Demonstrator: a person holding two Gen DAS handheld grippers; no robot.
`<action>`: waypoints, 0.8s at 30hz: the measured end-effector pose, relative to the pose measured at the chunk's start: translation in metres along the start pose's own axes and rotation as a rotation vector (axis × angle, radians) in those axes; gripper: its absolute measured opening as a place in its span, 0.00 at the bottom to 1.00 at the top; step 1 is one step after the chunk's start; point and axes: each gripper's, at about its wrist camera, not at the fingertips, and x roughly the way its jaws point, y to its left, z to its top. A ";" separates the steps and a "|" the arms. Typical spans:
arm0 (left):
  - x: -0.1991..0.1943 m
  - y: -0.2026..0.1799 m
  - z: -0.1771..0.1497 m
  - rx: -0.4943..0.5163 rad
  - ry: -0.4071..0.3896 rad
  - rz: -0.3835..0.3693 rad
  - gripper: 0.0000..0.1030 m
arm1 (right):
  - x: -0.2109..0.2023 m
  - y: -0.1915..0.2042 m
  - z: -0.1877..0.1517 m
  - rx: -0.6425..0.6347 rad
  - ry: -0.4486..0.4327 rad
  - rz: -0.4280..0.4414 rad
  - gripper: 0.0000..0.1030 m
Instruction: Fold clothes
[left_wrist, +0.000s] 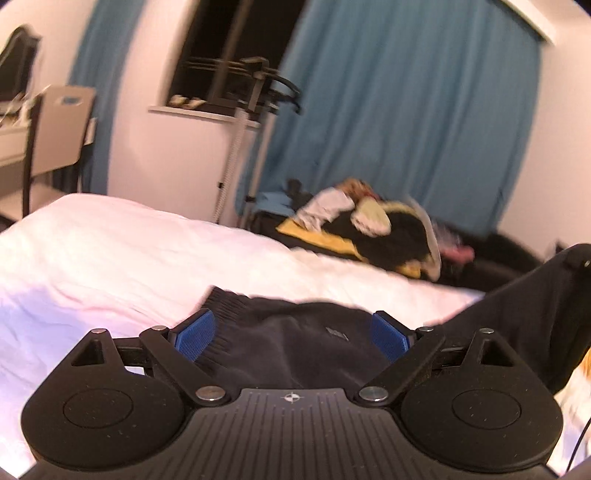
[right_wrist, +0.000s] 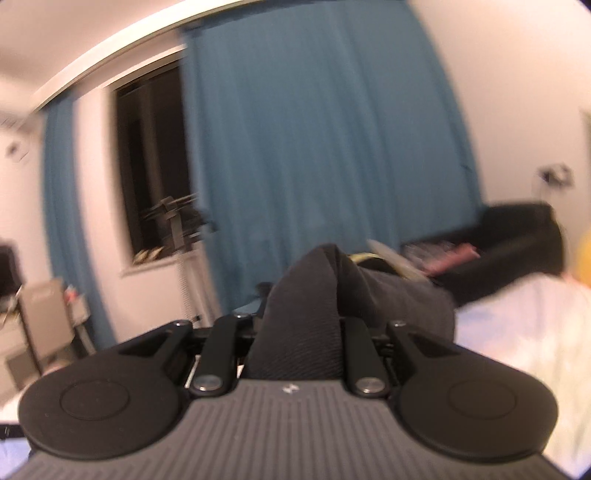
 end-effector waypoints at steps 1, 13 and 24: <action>-0.002 0.011 0.003 -0.031 -0.013 0.004 0.90 | 0.009 0.023 -0.013 -0.046 0.031 0.033 0.18; -0.021 0.123 0.009 -0.464 -0.198 0.061 0.91 | 0.107 0.283 -0.169 -0.576 0.372 0.405 0.29; -0.020 0.120 0.006 -0.436 -0.145 -0.078 0.91 | 0.047 0.221 -0.108 -0.296 0.451 0.859 0.81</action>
